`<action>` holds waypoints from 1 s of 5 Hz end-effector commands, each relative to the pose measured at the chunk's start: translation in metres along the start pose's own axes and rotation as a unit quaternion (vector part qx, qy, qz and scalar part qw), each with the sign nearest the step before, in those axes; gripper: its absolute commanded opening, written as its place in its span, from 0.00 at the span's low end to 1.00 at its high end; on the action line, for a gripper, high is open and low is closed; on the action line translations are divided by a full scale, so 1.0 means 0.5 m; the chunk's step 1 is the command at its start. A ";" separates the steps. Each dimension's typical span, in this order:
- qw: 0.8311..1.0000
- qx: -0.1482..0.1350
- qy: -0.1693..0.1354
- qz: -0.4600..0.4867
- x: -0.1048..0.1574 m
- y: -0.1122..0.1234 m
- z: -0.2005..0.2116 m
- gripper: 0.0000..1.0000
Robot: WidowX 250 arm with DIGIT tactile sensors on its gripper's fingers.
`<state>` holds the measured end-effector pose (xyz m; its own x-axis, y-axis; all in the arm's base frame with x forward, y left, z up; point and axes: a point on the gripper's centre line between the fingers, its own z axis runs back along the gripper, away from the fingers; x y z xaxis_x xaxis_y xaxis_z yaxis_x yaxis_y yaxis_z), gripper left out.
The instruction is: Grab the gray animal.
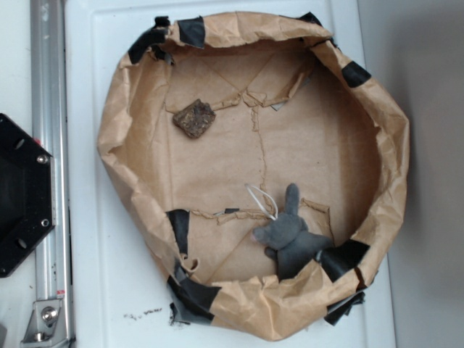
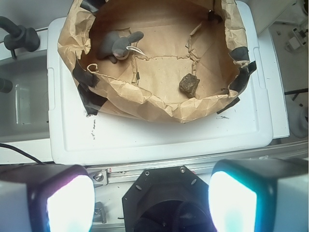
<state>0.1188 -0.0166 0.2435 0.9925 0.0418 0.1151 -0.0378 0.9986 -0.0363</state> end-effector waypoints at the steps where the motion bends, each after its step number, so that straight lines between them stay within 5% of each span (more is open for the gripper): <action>1: 1.000 0.000 0.000 0.000 0.000 0.000 0.000 1.00; 2: 0.998 -0.013 -0.020 -0.054 0.094 0.013 -0.061 1.00; 3: 0.980 -0.004 -0.087 -0.180 0.199 0.027 -0.084 1.00; 5: 0.969 -0.040 -0.104 -0.221 0.316 0.079 -0.182 1.00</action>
<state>0.2787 0.0239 0.1462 0.8804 -0.3861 0.2753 0.4156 0.9079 -0.0556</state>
